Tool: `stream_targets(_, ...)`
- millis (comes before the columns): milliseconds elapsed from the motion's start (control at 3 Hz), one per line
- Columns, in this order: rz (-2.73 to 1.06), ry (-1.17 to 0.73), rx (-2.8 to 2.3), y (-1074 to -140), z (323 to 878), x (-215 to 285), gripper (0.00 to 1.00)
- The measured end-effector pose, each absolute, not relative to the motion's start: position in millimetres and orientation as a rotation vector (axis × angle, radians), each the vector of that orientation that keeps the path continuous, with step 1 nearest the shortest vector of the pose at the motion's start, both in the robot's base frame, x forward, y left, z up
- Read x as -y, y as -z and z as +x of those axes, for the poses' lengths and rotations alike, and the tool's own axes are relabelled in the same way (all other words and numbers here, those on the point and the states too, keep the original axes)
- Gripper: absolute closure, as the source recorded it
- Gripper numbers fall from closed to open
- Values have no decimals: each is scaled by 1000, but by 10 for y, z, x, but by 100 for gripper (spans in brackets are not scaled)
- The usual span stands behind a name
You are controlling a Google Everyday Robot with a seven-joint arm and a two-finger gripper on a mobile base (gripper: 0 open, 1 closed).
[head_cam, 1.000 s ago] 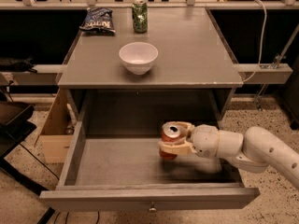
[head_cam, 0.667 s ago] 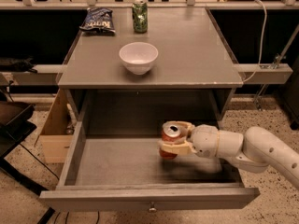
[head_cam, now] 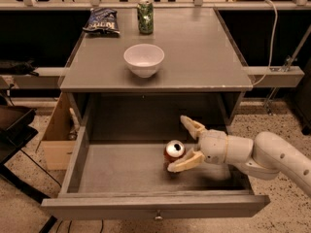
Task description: Place coke can into top drawer
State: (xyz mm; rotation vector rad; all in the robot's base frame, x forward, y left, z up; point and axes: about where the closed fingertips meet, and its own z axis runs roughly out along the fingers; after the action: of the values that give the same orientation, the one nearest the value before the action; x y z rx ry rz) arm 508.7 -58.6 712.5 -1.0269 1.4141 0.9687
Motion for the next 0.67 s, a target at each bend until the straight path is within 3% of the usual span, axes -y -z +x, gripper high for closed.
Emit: stream_targets(667,-1055,-969,-1395,-7373,5115,581,0)
